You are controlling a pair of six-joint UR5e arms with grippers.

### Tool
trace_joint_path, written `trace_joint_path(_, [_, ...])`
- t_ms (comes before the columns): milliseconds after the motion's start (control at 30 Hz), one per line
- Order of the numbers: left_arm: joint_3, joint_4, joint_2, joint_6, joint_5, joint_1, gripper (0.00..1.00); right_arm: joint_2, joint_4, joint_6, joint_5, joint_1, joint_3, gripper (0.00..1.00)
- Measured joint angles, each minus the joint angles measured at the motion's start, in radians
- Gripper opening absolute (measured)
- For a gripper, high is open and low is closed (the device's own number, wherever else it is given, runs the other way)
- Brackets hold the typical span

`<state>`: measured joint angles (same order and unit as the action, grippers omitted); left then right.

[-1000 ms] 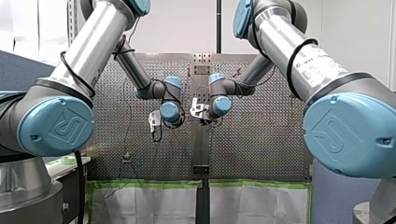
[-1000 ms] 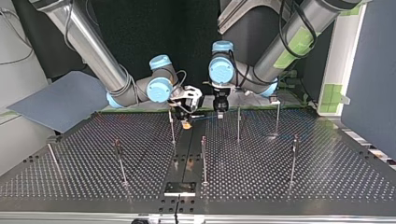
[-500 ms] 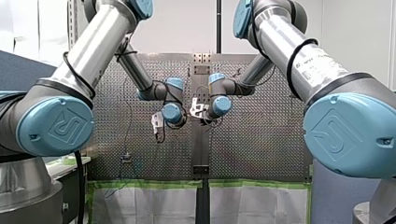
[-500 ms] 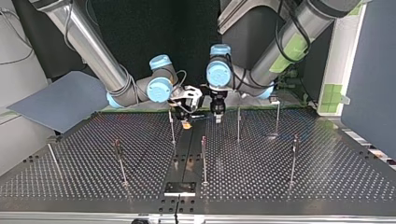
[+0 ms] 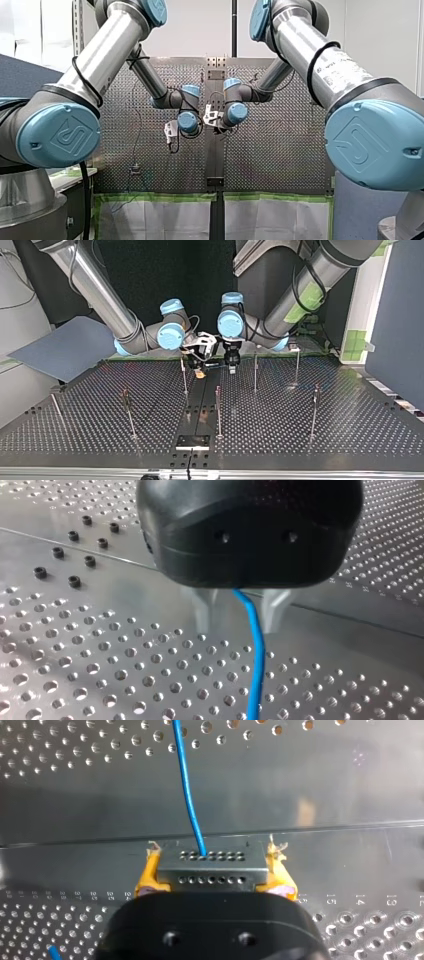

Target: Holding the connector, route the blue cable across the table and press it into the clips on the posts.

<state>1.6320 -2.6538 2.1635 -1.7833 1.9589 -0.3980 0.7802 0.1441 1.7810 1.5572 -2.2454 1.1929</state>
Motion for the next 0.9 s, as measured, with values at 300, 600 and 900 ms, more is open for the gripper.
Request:
trace_joint_path(300, [0.0,-0.019,-0.003,-0.01,0.045,-0.01,0.0,0.005,-0.01,-0.006,-0.001,0.0,-0.012,0.0])
trace_joint_path(600, [0.001,-0.065,-0.073,-0.027,0.066,-0.013,0.0,0.053,-0.047,-0.013,-0.002,-0.004,-0.015,0.0])
trace_joint_path(900, [0.015,-0.116,-0.171,-0.024,0.068,-0.027,0.0,0.135,-0.112,-0.023,-0.004,-0.009,-0.014,0.0])
